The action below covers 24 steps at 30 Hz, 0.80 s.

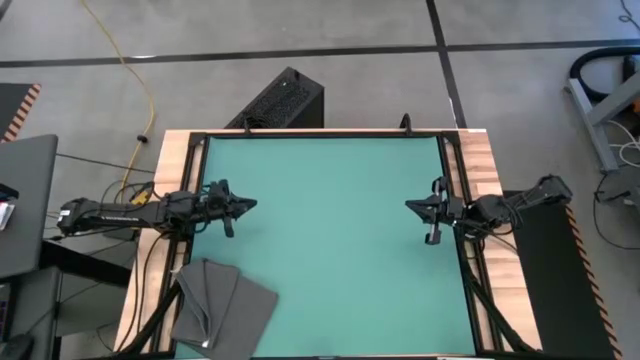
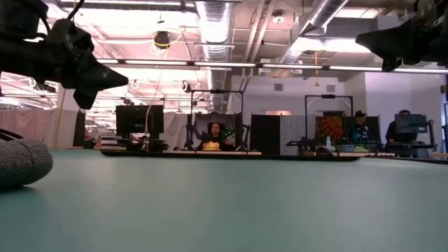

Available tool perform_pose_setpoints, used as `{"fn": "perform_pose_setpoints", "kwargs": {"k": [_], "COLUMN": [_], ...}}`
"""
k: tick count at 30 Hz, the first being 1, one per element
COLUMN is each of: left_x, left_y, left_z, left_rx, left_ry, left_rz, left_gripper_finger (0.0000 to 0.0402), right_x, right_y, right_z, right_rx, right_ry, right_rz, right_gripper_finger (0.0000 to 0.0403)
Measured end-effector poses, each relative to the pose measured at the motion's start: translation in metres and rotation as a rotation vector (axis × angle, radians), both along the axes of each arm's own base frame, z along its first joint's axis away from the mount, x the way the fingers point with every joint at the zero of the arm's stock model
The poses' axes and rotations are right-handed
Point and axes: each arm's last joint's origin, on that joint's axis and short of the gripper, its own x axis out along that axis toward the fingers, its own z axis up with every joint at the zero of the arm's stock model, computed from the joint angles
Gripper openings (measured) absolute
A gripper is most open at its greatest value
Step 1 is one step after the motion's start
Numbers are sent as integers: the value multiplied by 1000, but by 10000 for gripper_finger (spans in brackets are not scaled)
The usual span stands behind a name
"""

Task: Roll towel into tight, uniform cylinder
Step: Roll the gray towel

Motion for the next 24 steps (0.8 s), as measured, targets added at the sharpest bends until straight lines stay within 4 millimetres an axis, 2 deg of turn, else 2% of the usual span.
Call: {"fn": "perform_pose_setpoints", "kwargs": {"k": [6, 10, 13, 18, 21, 24], "left_x": [0, 1, 0, -3, -6, -6], "left_y": [0, -3, -6, -12, -16, -18], "left_z": [6, 17, 36, 63, 80, 94], "left_rx": [49, 164, 221, 220, 221, 242], "left_ry": [-44, -54, -115, -200, -215, -136], "left_rz": [-13, -99, -193, -360, -401, -398], "left_gripper_finger": [0, 15, 45, 111, 148, 174], "right_x": [-1, -1, 1, 10, 20, 37], "right_y": [-1, 0, 0, 4, 8, 14], "right_z": [11, 19, 24, 37, 49, 63], "right_rx": [4, 10, 35, 42, 17, -36], "right_ry": [-29, -35, -31, 3, 37, 103], "right_rz": [-4, -3, 4, 39, 36, 32], "right_gripper_finger": [52, 98, 156, 248, 267, 269]}}
